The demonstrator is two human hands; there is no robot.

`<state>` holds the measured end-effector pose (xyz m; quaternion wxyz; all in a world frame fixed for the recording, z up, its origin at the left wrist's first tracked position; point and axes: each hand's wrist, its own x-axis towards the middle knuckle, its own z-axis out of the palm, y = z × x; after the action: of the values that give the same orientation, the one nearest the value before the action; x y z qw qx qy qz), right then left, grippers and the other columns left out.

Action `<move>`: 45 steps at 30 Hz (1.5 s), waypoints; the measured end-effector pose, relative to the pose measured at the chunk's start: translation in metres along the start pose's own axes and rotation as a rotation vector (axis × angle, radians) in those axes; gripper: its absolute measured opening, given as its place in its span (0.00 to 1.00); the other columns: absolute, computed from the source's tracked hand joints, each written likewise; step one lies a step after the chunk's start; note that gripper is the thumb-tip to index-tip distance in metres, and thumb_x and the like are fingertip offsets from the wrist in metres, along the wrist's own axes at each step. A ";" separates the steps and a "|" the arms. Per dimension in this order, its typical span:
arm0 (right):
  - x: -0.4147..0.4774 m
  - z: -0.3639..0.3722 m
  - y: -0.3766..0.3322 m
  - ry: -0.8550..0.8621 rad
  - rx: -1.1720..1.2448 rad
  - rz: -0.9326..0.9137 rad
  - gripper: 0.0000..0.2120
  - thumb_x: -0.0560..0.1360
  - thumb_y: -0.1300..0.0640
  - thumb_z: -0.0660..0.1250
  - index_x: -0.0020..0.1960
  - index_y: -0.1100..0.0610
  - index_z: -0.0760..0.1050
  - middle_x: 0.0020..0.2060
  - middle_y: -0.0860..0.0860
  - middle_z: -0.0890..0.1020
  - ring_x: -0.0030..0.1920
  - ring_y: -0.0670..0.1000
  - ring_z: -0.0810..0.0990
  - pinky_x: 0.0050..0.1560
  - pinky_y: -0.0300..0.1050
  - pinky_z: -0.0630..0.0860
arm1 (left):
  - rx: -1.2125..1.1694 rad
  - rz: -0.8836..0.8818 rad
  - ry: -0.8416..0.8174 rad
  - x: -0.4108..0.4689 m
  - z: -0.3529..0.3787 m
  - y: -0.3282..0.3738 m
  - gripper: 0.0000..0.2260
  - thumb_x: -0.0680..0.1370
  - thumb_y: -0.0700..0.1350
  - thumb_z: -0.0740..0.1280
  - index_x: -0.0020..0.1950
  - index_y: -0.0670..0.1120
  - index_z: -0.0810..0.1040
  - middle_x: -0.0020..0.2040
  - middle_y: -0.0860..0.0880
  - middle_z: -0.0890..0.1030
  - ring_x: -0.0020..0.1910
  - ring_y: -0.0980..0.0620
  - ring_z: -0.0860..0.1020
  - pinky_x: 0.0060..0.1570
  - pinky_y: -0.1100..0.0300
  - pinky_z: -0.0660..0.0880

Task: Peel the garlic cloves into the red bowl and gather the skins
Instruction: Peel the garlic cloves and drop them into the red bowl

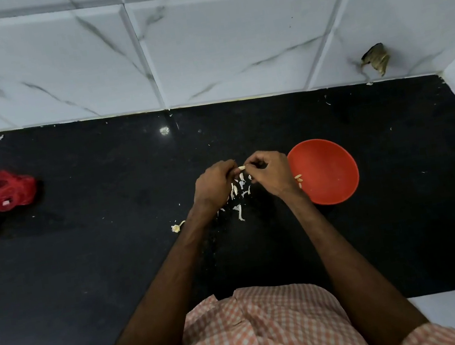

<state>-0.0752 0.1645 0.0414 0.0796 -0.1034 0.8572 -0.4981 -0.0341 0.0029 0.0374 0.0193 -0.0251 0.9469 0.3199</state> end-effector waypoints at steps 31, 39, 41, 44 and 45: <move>-0.001 0.013 -0.007 -0.058 0.518 0.242 0.05 0.80 0.63 0.64 0.48 0.57 0.78 0.35 0.49 0.79 0.37 0.45 0.78 0.33 0.42 0.78 | -0.809 -0.104 0.001 0.002 0.005 -0.002 0.09 0.83 0.38 0.62 0.44 0.46 0.77 0.38 0.52 0.76 0.38 0.57 0.73 0.40 0.63 0.71; -0.003 0.014 -0.001 -0.047 0.307 0.122 0.03 0.79 0.61 0.66 0.49 0.56 0.79 0.36 0.48 0.81 0.33 0.42 0.77 0.31 0.37 0.72 | -1.047 -0.416 -0.188 -0.002 -0.007 0.010 0.13 0.83 0.41 0.59 0.40 0.49 0.75 0.34 0.53 0.72 0.26 0.59 0.63 0.21 0.67 0.54; -0.004 0.016 0.000 -0.066 0.234 0.077 0.04 0.79 0.61 0.67 0.48 0.54 0.80 0.35 0.44 0.81 0.33 0.39 0.77 0.33 0.34 0.72 | -1.054 -0.427 -0.185 -0.001 -0.007 0.010 0.13 0.83 0.42 0.58 0.40 0.49 0.75 0.34 0.53 0.72 0.27 0.58 0.62 0.22 0.67 0.54; -0.005 0.013 0.001 -0.046 0.219 0.077 0.05 0.80 0.61 0.67 0.51 0.54 0.80 0.40 0.46 0.83 0.36 0.39 0.79 0.32 0.35 0.75 | -1.021 -0.434 -0.159 -0.001 -0.008 0.011 0.14 0.83 0.45 0.58 0.38 0.49 0.73 0.33 0.53 0.70 0.27 0.58 0.62 0.22 0.67 0.54; -0.005 0.011 0.002 -0.020 0.232 0.082 0.06 0.81 0.60 0.66 0.53 0.54 0.80 0.42 0.47 0.83 0.37 0.40 0.80 0.32 0.37 0.76 | -1.000 -0.428 -0.146 -0.001 -0.007 0.010 0.14 0.83 0.45 0.59 0.38 0.49 0.73 0.33 0.53 0.70 0.27 0.58 0.62 0.22 0.67 0.54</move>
<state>-0.0678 0.1572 0.0348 0.1199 -0.0631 0.7967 -0.5890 -0.0340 0.0065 0.0493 0.1352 -0.2011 0.6494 0.7208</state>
